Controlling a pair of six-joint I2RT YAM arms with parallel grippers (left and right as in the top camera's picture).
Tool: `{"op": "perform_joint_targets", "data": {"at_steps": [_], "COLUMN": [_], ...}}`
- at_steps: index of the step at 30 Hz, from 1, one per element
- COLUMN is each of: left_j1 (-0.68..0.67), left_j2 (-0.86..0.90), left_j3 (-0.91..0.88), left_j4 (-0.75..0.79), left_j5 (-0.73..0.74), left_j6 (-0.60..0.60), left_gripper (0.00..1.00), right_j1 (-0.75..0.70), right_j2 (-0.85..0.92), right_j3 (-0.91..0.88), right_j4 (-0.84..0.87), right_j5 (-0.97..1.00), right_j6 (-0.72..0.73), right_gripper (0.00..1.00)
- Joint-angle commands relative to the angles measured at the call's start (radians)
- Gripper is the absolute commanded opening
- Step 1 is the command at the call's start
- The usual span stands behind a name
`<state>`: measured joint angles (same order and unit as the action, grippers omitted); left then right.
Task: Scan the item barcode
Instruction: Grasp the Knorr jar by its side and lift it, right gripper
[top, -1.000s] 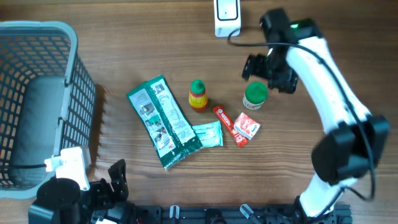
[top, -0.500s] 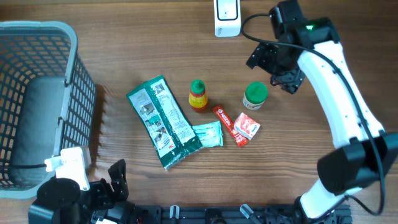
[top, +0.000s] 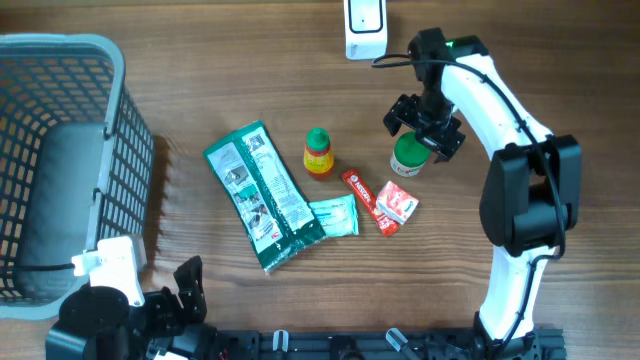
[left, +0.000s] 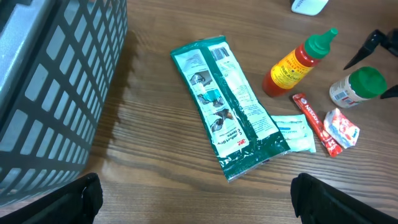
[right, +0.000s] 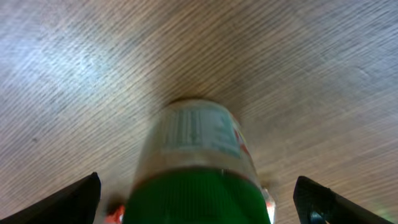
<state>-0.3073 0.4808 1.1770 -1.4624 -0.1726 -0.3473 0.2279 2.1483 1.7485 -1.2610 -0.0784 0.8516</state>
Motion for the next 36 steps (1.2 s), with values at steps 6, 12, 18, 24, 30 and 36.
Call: {"op": "perform_joint_targets", "data": {"at_steps": [6, 12, 18, 24, 30, 36], "left_j1": [0.005, 0.005, 0.005, 0.005, 0.005, 0.005], "left_j2": [0.003, 0.003, 0.003, 0.003, 0.003, 0.003], "left_j3": [-0.001, -0.001, -0.001, -0.001, -0.001, -0.001], "left_j4": [0.002, 0.002, 0.002, 0.002, 0.002, 0.002], "left_j5": [0.008, 0.008, 0.008, 0.008, 0.008, 0.008], "left_j6": [-0.009, -0.009, -0.009, -0.009, -0.009, -0.009], "left_gripper": [1.0, 1.0, 1.0, 1.0, 1.0, 1.0], "right_j1": [-0.001, -0.005, -0.078, -0.026, 0.196, 0.306], "right_j2": [0.021, 0.021, -0.074, -0.273, -0.432, -0.447], "right_j3": [-0.242, -0.259, -0.082, -0.086, -0.09, -0.118], "right_j4": [0.26, 0.277, -0.095, -0.275, -0.348, -0.348], "right_j5": [-0.08, -0.18, -0.468, -0.507, -0.516, -0.611], "right_j6": [0.04, -0.097, -0.518, -0.491, -0.405, -0.381], "right_gripper": [0.79, 0.51, 0.46, 0.45, 0.47, 0.47]}}
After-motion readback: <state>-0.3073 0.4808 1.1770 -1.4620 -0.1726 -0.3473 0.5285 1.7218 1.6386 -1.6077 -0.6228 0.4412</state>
